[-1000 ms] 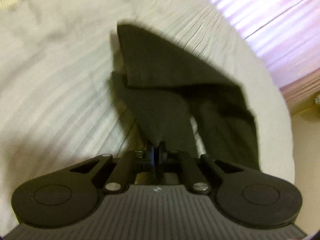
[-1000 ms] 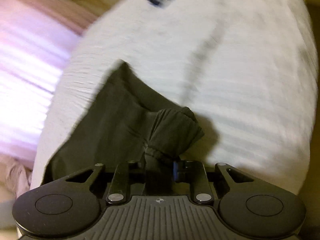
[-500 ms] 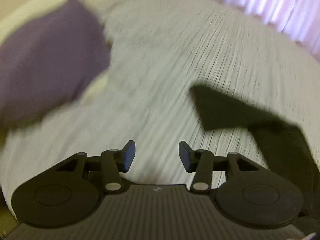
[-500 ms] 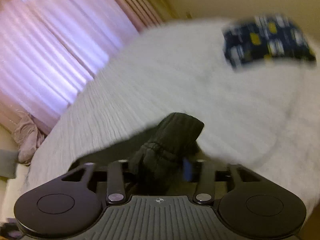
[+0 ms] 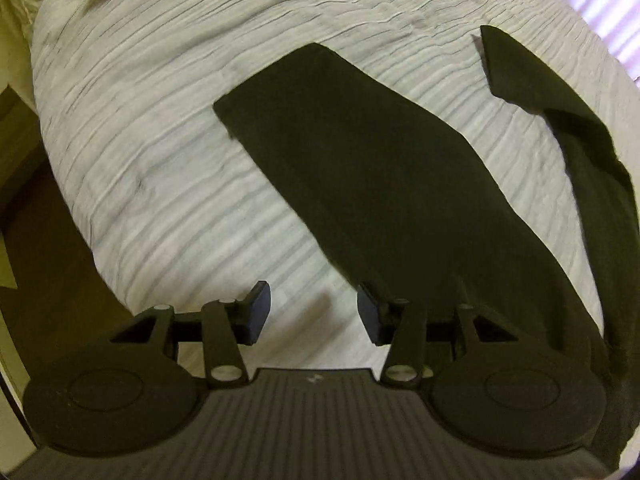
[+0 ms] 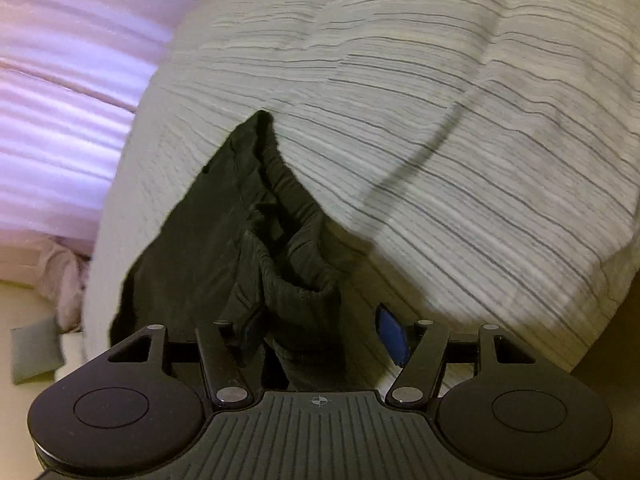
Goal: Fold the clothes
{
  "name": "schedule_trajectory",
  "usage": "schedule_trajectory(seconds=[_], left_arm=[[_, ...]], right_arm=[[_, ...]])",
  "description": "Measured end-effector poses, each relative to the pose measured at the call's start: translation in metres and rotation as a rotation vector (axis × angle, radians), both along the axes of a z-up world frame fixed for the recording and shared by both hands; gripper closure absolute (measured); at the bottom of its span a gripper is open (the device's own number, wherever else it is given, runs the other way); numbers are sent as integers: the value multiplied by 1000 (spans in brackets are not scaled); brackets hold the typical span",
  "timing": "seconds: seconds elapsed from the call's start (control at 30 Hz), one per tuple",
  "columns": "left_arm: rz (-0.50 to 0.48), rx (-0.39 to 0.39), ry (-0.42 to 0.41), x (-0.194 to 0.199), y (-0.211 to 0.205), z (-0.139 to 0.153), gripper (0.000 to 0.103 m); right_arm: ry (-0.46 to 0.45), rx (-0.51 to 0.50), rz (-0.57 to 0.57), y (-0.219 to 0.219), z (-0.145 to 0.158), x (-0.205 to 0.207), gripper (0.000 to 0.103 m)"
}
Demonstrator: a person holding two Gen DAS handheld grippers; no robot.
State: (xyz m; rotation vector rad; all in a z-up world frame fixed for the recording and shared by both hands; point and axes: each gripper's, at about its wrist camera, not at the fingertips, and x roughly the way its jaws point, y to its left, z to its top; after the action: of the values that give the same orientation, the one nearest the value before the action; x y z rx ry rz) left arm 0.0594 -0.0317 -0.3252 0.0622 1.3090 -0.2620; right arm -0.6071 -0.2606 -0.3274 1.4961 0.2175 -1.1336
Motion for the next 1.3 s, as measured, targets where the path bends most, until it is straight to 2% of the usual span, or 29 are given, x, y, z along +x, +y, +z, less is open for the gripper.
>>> schedule_trajectory(seconds=[0.23,0.33,0.53,0.73,0.77,0.8,0.83,0.87,0.9,1.03,1.13,1.2,1.3], left_arm=[[87,-118,8,-8,18,-7,58],[146,-177,0,-1,28,-8,56],[246,-232,-56,36,38,-31,54],[335,-235,-68,84,37,-74,55],[335,-233,-64,89,35,-79,58],[334,-231,-61,94,33,-84,65],[332,-228,-57,99,31,-88,72],[307,-218,-56,102,27,-89,85],[267,-217,-61,103,25,-88,95],[224,-256,-91,104,36,-63,96],[173,-318,-132,99,56,-28,96],[126,-277,-150,92,63,-17,96],[58,-160,-98,82,63,-32,95]], right_arm=[[-94,-21,-38,-3,-7,-1,40],[-94,-34,-7,-6,-9,10,40],[-54,-38,-7,-5,-14,23,40],[-24,-50,-62,-4,-9,22,41],[-29,-51,-63,-5,-8,23,41],[-34,-53,-63,-7,-7,23,50],[-38,-54,-63,-8,-6,23,67],[-33,-51,-58,-9,-5,25,68],[-29,-49,-53,-9,-3,26,79],[-11,-144,-25,-12,27,24,85],[19,-232,-6,-14,55,22,87],[44,-292,19,-13,74,19,87],[119,-306,40,-8,83,11,87]])
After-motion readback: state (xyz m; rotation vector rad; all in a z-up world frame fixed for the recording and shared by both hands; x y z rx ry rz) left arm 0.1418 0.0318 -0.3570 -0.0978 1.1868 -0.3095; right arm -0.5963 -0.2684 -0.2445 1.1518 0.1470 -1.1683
